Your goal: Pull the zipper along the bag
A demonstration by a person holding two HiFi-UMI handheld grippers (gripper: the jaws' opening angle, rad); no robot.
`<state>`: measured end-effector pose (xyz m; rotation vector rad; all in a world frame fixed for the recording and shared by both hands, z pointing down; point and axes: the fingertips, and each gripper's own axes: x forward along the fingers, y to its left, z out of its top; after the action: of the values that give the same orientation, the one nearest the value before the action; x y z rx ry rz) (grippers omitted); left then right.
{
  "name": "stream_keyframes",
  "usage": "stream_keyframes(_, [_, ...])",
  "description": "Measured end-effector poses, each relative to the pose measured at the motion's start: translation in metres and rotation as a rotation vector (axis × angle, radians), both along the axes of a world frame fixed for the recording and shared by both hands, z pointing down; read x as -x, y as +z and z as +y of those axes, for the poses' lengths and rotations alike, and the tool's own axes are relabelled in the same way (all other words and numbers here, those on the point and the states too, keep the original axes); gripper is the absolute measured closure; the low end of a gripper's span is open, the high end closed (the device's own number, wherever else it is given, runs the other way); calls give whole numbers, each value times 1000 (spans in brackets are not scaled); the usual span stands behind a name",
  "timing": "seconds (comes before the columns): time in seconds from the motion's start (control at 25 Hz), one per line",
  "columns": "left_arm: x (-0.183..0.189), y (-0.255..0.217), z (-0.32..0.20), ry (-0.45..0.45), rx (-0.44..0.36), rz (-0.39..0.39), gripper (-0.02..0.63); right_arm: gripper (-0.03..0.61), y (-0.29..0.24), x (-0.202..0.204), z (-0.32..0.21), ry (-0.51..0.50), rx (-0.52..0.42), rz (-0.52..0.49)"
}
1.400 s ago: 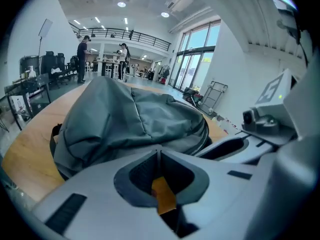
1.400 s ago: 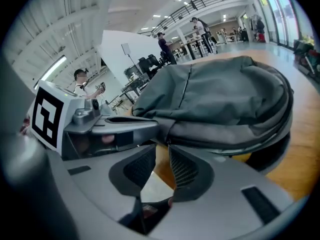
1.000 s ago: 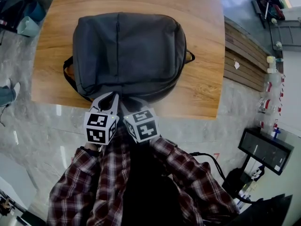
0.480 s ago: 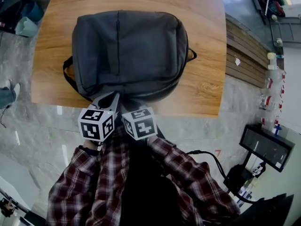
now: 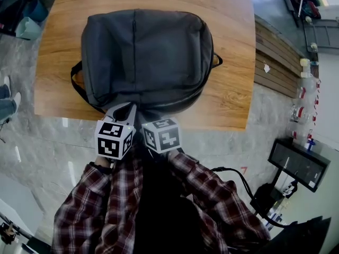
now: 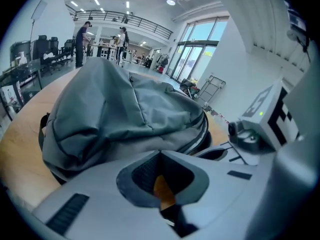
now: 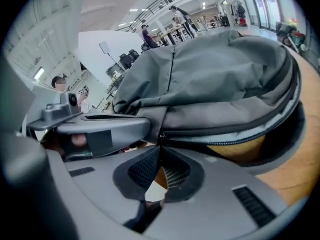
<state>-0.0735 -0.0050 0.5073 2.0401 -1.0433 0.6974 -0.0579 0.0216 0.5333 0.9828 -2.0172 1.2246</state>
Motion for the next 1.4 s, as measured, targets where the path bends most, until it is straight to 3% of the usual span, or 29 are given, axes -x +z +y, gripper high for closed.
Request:
stream_keyframes(0.36, [1, 6, -1, 66, 7, -46, 603, 571, -5, -12, 1, -23, 70, 27])
stream_keyframes(0.48, [7, 11, -1, 60, 40, -28, 603, 571, -4, -25, -1, -17, 79, 52])
stream_keyframes(0.92, [19, 21, 0, 29, 115, 19, 600, 571, -16, -80, -9, -25, 33, 154])
stream_keyframes(1.04, [23, 24, -1, 21, 127, 13, 571, 571, -19, -92, -11, -23, 33, 169])
stream_keyframes(1.4, [27, 26, -3, 41, 128, -36, 572, 571, -20, -169, -29, 57, 38, 251])
